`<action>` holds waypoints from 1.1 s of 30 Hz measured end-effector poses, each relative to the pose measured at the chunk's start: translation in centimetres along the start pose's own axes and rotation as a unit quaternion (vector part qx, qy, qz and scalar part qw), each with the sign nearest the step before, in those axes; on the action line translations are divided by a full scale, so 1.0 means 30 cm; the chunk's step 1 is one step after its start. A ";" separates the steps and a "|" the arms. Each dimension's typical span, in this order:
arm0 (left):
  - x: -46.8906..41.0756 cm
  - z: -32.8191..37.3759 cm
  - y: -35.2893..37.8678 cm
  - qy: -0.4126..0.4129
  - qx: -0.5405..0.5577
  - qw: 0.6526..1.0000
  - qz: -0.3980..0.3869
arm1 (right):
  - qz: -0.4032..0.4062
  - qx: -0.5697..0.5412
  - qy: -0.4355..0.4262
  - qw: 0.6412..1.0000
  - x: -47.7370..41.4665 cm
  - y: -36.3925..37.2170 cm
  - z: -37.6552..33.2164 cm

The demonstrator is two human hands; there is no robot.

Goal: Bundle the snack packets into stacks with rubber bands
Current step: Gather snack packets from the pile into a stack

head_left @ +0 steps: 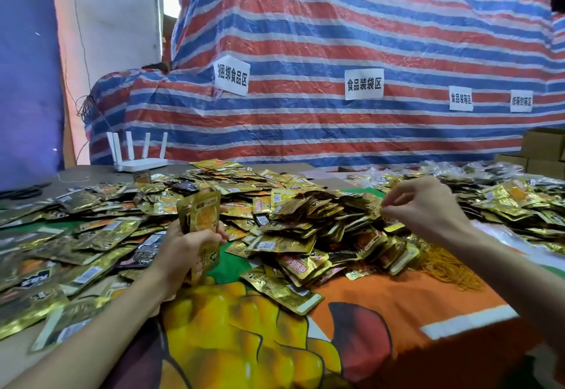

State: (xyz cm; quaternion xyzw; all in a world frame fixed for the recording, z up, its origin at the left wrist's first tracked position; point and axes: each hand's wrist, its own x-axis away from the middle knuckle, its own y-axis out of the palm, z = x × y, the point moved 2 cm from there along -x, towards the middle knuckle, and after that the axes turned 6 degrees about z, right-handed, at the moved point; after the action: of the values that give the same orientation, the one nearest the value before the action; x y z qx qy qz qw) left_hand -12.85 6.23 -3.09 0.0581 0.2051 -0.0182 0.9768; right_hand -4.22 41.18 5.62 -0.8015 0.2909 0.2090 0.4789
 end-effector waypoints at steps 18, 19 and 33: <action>-0.029 -0.017 -0.059 -0.224 0.047 0.974 -0.004 | -0.139 -0.379 0.001 0.915 0.076 0.602 -0.482; -0.032 -0.024 -0.063 -0.229 0.041 0.973 0.002 | -0.149 -0.382 -0.008 0.912 0.083 0.610 -0.475; -0.031 0.021 -0.073 -0.223 0.340 0.903 -0.137 | -0.357 -0.645 0.104 0.668 0.083 0.561 -0.448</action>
State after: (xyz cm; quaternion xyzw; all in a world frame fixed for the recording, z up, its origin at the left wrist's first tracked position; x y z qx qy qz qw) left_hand -13.58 3.98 -2.37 0.3521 -0.0307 -0.2329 0.9060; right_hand -12.81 22.31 -0.69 -0.9696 -0.1771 0.0730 -0.1523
